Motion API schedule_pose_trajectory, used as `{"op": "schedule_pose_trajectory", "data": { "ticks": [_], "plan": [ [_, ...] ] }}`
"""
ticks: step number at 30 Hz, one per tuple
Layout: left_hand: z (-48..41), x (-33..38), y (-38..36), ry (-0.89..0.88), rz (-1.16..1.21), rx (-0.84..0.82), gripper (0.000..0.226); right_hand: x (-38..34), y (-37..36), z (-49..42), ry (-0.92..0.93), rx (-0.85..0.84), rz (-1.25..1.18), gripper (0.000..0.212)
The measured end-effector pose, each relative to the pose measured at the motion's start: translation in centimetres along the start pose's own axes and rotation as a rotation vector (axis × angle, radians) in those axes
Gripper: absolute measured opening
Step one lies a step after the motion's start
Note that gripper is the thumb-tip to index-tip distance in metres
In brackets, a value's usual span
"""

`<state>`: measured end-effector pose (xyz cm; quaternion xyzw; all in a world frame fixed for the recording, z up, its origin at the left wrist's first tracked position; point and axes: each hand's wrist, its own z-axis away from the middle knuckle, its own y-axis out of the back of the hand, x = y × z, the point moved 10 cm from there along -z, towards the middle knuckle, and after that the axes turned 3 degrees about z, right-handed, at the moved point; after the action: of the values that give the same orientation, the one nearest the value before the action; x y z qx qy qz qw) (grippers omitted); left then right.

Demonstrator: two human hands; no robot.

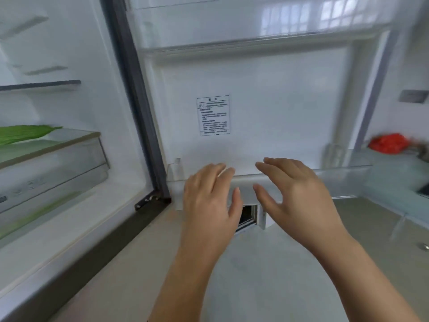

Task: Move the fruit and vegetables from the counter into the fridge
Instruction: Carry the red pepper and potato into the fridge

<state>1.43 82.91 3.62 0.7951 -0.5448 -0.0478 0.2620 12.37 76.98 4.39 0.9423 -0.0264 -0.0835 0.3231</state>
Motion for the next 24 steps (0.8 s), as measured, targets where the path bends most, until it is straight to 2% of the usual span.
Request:
{"op": "schedule_pose_trajectory", "data": {
  "ticks": [4,10,24],
  "plan": [
    [-0.5,9.0,-4.7,-0.075,0.164,-0.003,0.034,6.1,5.9,3.7,-0.084,0.029,0.112,0.042],
    [1.1,21.1,-10.9,-0.16,0.326,-0.132,0.034,15.3,14.9,10.5,-0.238,0.057,0.292,0.039],
    [9.3,50.7,-19.6,-0.473,0.773,-0.387,0.035,28.7,35.2,29.8,-0.645,0.102,0.708,0.038]
  ]
}}
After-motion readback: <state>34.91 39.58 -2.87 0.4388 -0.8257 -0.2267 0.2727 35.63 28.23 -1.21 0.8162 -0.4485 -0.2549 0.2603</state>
